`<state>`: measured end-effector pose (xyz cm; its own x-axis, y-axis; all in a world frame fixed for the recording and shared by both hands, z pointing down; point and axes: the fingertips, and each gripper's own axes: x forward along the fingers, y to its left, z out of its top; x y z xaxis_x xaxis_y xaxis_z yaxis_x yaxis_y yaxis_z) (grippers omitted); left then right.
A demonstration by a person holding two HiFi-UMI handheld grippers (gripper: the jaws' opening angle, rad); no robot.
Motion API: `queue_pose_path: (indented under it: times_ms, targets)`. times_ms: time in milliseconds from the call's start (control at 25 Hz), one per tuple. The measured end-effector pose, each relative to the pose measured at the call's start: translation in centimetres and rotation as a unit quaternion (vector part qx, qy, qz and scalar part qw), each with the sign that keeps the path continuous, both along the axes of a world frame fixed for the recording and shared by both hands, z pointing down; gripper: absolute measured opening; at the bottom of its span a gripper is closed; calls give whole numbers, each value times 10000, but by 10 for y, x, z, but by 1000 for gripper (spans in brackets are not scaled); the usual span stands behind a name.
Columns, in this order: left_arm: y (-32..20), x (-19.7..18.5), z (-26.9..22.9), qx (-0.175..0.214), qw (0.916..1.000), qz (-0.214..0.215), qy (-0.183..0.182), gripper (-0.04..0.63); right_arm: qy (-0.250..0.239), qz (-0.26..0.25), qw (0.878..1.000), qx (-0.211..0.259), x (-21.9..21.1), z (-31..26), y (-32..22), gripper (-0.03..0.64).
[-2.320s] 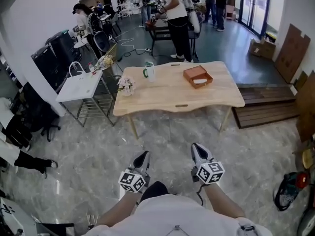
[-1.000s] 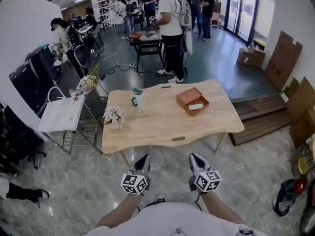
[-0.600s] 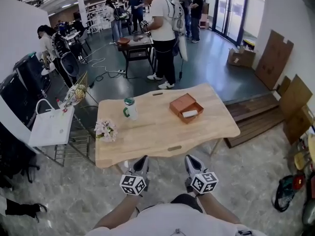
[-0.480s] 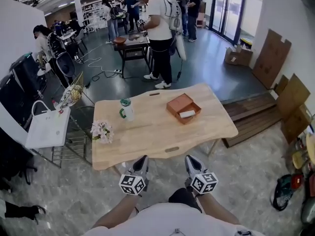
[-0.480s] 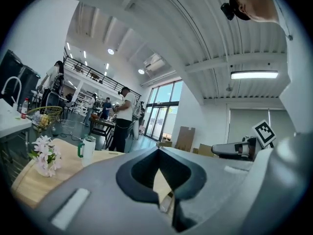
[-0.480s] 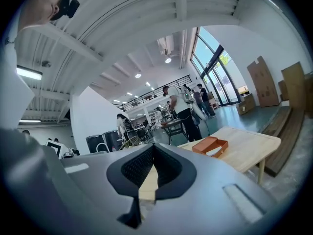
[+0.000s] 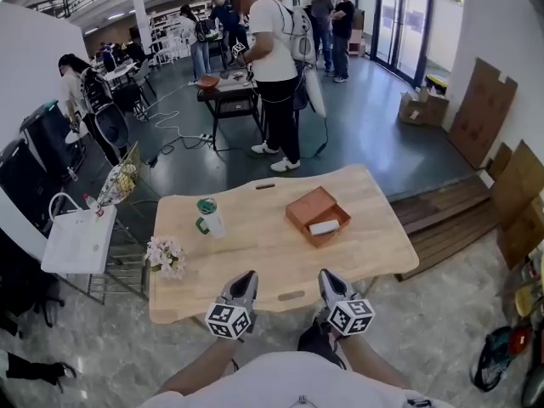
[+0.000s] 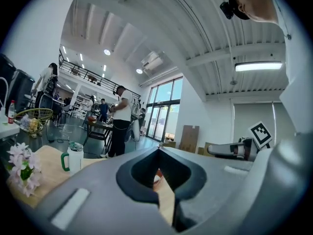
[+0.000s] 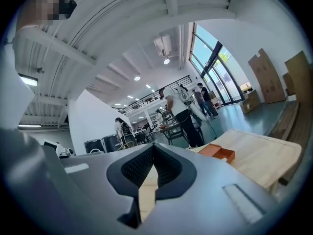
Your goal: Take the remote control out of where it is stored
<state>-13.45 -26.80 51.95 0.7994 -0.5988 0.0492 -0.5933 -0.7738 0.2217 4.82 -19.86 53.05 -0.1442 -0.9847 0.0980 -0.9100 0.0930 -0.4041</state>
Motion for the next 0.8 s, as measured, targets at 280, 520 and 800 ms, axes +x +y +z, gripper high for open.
queue_pose_path:
  times_ms: [280,520,800]
  targets:
    - [-82,88,-16,8,9997,-231,-45,1,26,-378,9993,70,86,-23,-98,28]
    - [-147,165,-18,8,9990,-437,-85,1,-27,-742,9971,-139,155,-13,-171,28]
    - [-190,216,-22,38,9977,-627,-246,1,-17,-1035,9944,-234,207,-11,-233,28]
